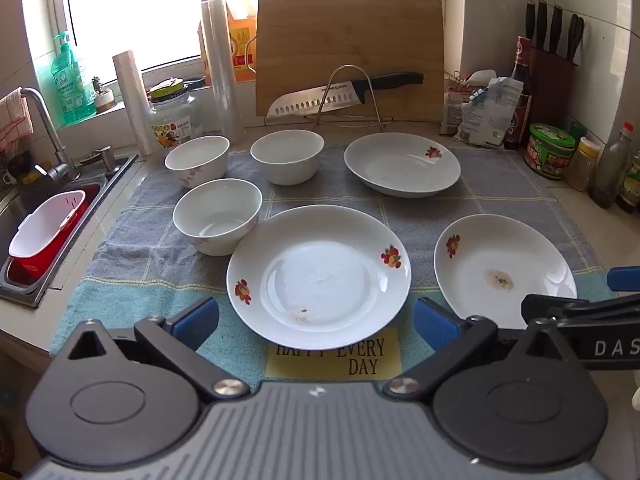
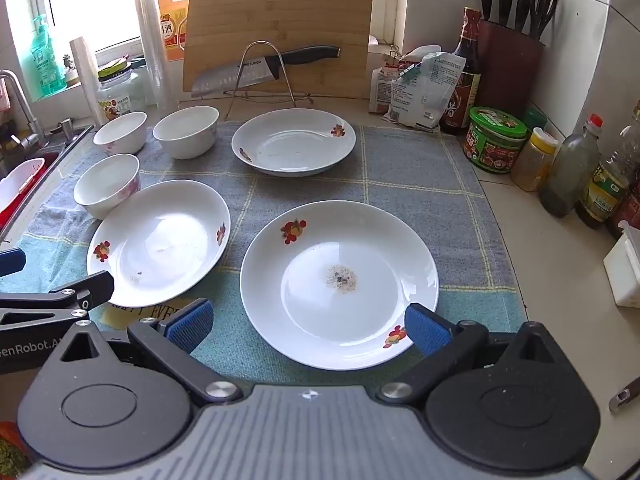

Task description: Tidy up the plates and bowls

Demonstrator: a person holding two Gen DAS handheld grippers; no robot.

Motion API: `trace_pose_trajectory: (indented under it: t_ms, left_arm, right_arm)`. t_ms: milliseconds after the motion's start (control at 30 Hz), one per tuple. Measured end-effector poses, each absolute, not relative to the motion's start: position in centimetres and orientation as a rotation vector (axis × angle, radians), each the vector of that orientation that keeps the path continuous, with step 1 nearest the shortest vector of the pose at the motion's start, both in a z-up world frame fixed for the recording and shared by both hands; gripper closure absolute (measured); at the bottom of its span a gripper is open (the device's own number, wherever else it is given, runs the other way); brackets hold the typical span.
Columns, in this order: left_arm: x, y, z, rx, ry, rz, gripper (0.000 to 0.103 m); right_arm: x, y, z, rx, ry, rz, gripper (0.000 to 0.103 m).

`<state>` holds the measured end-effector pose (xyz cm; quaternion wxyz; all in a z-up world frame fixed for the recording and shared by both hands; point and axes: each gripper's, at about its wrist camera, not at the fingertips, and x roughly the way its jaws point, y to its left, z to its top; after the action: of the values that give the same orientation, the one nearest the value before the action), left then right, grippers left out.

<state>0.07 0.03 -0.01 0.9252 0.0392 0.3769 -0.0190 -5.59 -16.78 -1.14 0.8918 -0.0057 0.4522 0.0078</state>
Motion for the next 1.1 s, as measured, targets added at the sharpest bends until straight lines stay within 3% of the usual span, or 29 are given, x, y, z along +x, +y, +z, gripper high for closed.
trace_pose_trajectory:
  t_ms: [1100]
  left_arm:
    - [0.38,0.95,0.51,0.062,0.786,-0.037,0.001]
  right_arm:
    - [-5.53,-16.18,-0.49,0.010,0.926,0.026,0.000]
